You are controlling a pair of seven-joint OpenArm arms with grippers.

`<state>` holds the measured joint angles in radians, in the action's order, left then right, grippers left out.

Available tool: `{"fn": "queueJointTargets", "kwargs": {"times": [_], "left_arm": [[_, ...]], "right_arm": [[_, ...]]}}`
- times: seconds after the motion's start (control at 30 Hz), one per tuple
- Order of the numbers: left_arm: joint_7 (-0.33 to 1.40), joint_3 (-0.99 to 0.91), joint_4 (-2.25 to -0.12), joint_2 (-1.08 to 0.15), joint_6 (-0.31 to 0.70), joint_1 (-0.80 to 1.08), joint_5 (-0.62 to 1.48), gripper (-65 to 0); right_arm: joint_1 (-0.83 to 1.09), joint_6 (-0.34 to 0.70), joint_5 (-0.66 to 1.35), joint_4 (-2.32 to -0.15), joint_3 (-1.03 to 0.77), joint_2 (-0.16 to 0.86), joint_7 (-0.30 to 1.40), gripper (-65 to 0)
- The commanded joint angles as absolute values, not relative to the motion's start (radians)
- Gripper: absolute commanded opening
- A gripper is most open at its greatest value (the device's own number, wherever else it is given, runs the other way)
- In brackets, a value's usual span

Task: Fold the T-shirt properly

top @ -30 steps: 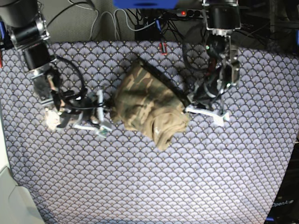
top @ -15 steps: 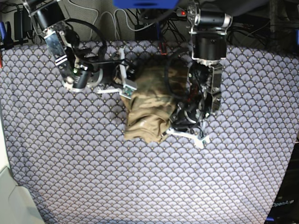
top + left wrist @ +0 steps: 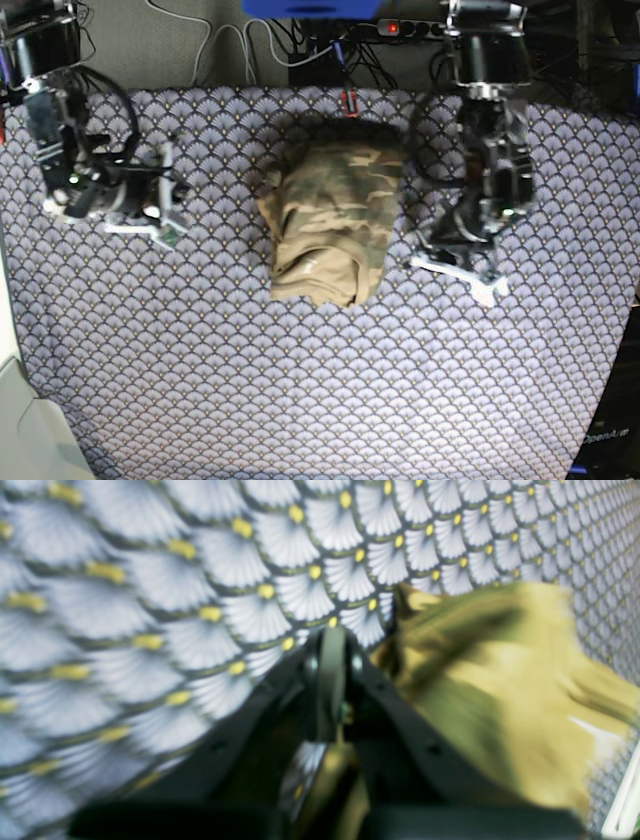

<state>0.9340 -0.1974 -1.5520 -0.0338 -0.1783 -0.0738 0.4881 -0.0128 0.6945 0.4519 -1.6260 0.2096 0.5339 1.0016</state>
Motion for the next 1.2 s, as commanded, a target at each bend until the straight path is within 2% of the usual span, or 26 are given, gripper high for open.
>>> {"fn": "queueJointTargets", "kwargs": {"times": [0.0, 0.1, 0.27, 0.47, 0.6, 0.73, 0.93, 1.03, 1.17], "left_arm": [[0.966, -0.234, -1.620, -0.054, -0.173, -0.053, 0.507, -65.0], [1.070, -0.318, -1.793, -0.114, -0.170, 0.059, 0.555, -65.0], [1.142, -0.338, -1.998, -0.202, -0.170, 0.309, 0.611, -65.0], [1.121, -0.300, -2.000, -0.220, -0.166, 0.573, 0.593, -65.0], [0.987, -0.189, -1.965, -0.268, -0.166, 0.687, 0.503, -65.0], [0.831, -0.022, -1.816, -0.286, -0.166, 0.731, 0.394, -65.0], [0.549, 0.186, -1.423, -0.274, -0.166, 0.682, 0.321, -65.0], [0.398, 0.260, -1.205, -0.254, -0.166, 0.621, 0.338, -65.0], [0.303, 0.297, -0.908, -0.205, -0.166, 0.490, 0.341, -65.0]], "right_arm": [[0.007, 0.698, 0.467, -1.646, 0.171, 0.558, 1.012, -58.9], [0.116, 0.698, 0.467, -1.701, 0.042, 0.585, 1.021, -58.9], [0.360, 0.698, 0.467, -1.865, -0.186, 0.595, 1.024, -58.9], [0.608, 0.698, 0.467, -1.926, -0.394, 0.516, 1.018, -58.9], [0.716, 0.698, 0.466, -1.923, -0.470, 0.455, 1.012, -58.9], [0.789, 0.698, 0.427, -1.922, -0.479, 0.403, 0.955, -58.9], [0.779, 0.698, 0.104, -1.811, -0.473, 0.266, 0.808, -58.9], [0.742, 0.698, -0.027, -1.639, -0.469, 0.226, 0.687, -58.9], [0.573, 0.698, -0.153, -1.247, -0.467, 0.203, 0.555, -58.9]]}}
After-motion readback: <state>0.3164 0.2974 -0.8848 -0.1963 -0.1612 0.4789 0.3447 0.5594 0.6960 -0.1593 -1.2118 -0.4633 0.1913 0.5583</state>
